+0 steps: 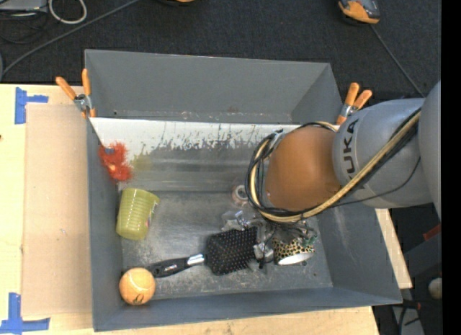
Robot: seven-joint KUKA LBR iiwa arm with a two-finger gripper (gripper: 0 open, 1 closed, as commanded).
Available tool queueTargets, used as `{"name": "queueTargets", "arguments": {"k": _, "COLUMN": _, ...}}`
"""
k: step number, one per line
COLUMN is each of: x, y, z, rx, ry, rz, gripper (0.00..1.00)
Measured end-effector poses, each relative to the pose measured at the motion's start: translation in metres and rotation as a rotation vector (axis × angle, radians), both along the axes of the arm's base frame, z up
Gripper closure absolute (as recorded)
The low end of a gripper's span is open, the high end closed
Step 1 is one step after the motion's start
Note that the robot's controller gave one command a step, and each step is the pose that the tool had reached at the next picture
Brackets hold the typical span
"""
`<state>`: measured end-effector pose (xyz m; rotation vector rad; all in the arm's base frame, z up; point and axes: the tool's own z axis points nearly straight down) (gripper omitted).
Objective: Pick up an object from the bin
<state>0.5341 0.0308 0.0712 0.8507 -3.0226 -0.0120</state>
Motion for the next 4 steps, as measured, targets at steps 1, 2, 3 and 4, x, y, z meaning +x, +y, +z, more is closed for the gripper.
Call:
{"name": "queueTargets", "arguments": {"k": 1, "x": 0.0, "y": 0.0, "z": 0.0, "rx": 0.0, "ry": 0.0, "rz": -0.001, "gripper": 1.0}}
{"name": "queueTargets", "arguments": {"k": 2, "x": 0.0, "y": 0.0, "z": 0.0, "rx": 0.0, "ry": 0.0, "rz": -0.001, "gripper": 1.0}}
{"name": "queueTargets", "arguments": {"k": 3, "x": 0.0, "y": 0.0, "z": 0.0, "rx": 0.0, "ry": 0.0, "rz": -0.001, "gripper": 1.0}}
{"name": "queueTargets", "arguments": {"k": 4, "x": 0.0, "y": 0.0, "z": 0.0, "rx": 0.0, "ry": 0.0, "rz": -0.002, "gripper": 1.0}}
